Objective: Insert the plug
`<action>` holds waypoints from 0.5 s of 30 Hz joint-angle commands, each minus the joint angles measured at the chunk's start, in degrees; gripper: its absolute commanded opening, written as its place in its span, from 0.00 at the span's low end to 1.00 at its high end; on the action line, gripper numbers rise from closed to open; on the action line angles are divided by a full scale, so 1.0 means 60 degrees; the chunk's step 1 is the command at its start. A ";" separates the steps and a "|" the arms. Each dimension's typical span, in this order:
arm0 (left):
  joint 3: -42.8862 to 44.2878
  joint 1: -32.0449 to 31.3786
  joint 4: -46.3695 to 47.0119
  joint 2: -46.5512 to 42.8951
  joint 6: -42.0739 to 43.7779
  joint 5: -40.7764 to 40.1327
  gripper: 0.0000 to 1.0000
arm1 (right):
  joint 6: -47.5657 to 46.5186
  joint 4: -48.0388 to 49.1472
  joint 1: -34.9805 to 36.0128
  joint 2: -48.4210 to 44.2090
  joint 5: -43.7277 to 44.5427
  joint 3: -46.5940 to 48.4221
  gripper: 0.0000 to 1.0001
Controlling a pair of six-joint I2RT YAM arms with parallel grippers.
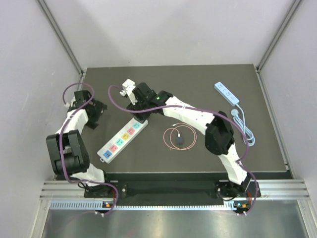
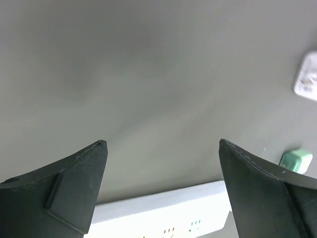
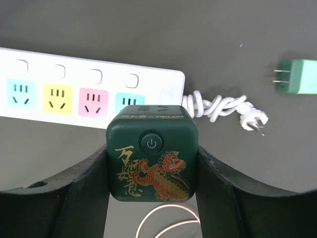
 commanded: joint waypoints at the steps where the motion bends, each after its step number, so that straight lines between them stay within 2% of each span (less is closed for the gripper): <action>1: -0.0634 0.0567 -0.0463 -0.0622 -0.1254 -0.0553 0.98 | 0.0118 -0.0401 0.0215 0.0373 0.0075 0.1131 0.00; 4: -0.0825 0.0891 -0.0448 -0.0827 -0.1166 -0.0085 0.98 | 0.0176 -0.0461 0.0244 0.0726 0.0075 0.1425 0.00; 9: -0.1059 0.0892 -0.0420 -0.1442 -0.0773 -0.0303 0.98 | 0.0396 -0.0358 0.0332 0.0960 -0.0027 0.1440 0.00; 15: -0.1133 0.0906 -0.0593 -0.1487 -0.0434 -0.0611 0.98 | 0.0455 -0.0431 0.0478 0.1063 -0.0349 0.1338 0.00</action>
